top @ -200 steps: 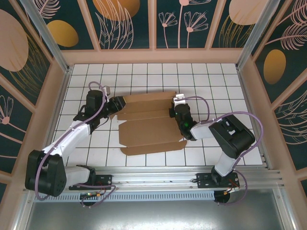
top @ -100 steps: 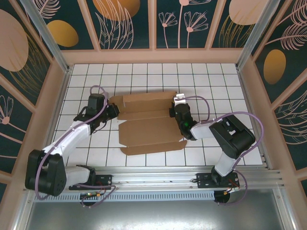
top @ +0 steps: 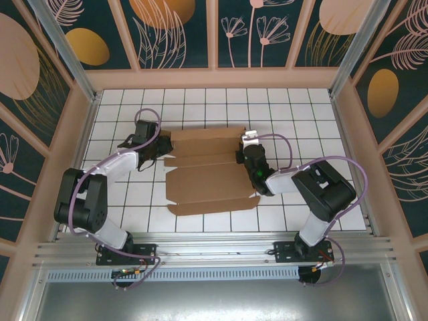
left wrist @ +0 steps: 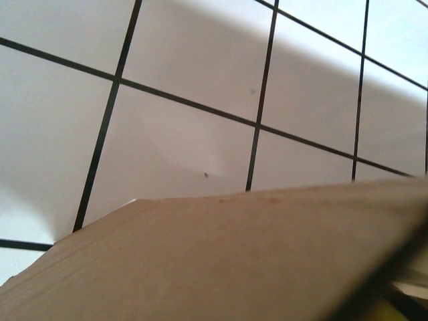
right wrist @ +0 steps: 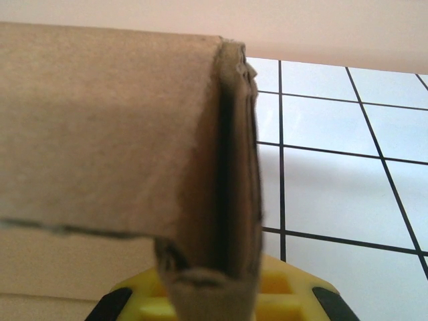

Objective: Fold the paper box

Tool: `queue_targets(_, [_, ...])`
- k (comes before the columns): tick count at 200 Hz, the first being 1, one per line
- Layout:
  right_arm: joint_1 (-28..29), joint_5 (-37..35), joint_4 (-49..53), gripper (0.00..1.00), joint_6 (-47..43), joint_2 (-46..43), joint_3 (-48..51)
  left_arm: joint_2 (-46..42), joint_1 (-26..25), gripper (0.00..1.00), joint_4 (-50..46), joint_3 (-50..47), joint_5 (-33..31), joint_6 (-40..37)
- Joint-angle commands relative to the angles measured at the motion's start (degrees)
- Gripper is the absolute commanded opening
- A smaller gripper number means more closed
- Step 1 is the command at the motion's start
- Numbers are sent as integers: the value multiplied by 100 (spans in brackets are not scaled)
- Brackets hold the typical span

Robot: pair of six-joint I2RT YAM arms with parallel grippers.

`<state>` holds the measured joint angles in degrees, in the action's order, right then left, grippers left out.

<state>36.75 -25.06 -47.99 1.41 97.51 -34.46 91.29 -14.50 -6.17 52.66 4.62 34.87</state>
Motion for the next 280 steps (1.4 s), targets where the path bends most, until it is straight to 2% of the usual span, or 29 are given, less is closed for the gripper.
queue_targets(1, [41,70,312,0,-27,-32,45,394,31,45,-209,-18,-110,28])
queue_targets(31, [43,-23,265,0,-11,-24,36,369,34,45,-55,-299,-95,179])
queue_targets(77, [38,-37,280,0,52,30,-43,153,28,27,337,-796,-58,385])
queue_targets(98, [43,-42,281,0,61,65,-65,155,28,24,443,-862,-45,410])
queue_targets(128, [42,-42,297,0,87,89,-87,-31,30,29,766,-1048,-94,472])
queue_targets(160, [31,-57,302,0,161,112,-122,-638,34,37,1249,-1351,-114,614])
queue_targets(184, [31,-17,361,0,272,118,-171,-982,32,42,1229,-1294,-201,619])
queue_targets(225, [32,-39,520,0,325,120,-254,-1605,19,43,1017,-1324,148,596])
queue_targets(249, [33,-72,564,0,316,150,-287,-1921,-29,39,719,-1436,436,497])
queue_targets(280, [29,-85,590,0,316,196,-333,-2012,-270,25,504,-1806,592,639])
